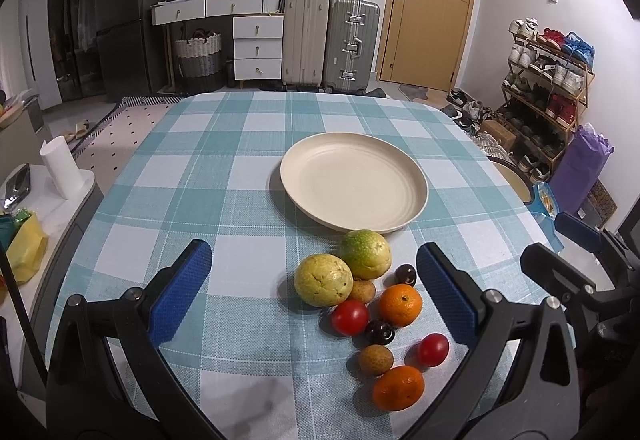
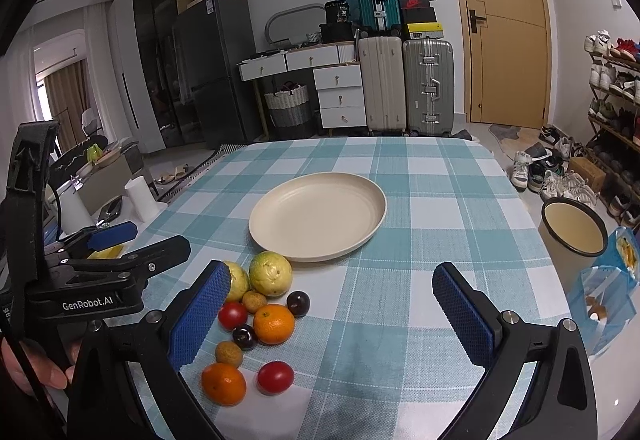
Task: Organize fruits
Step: 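Lower the left tool onto the large yellow-green guava and close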
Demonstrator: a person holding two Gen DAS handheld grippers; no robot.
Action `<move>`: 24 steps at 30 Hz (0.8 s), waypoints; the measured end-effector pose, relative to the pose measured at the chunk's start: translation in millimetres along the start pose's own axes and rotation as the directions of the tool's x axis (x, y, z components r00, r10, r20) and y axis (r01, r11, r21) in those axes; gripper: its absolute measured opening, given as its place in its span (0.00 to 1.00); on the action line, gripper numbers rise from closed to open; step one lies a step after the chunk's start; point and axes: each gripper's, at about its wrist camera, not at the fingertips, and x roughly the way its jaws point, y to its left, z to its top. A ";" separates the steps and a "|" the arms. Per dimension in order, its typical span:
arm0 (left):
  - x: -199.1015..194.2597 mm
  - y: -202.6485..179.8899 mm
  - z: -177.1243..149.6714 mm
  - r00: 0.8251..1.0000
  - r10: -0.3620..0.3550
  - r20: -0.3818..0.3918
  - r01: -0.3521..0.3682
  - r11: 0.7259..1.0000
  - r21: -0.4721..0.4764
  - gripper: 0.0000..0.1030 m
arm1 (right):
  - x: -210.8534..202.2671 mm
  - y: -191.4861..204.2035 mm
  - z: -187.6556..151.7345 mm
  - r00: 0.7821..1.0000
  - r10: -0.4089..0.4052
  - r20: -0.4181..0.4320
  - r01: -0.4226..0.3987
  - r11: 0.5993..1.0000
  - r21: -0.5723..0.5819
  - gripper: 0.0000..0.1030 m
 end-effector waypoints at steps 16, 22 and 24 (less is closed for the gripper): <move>48.9 29.0 -9.8 0.986 -0.121 -0.112 0.110 0.989 -0.100 0.99 | 18.8 -7.1 -4.5 0.999 0.011 -0.033 -0.010 1.000 0.017 1.00; 73.7 44.1 -15.7 0.967 -0.194 -0.167 0.167 0.972 -0.165 0.98 | 34.0 -10.6 -6.1 0.998 0.009 -0.056 -0.008 1.000 0.021 1.00; 80.7 49.4 -17.4 0.960 -0.216 -0.178 0.183 0.965 -0.187 0.95 | 39.8 -11.9 -6.3 0.998 0.008 -0.067 -0.006 1.000 0.022 1.00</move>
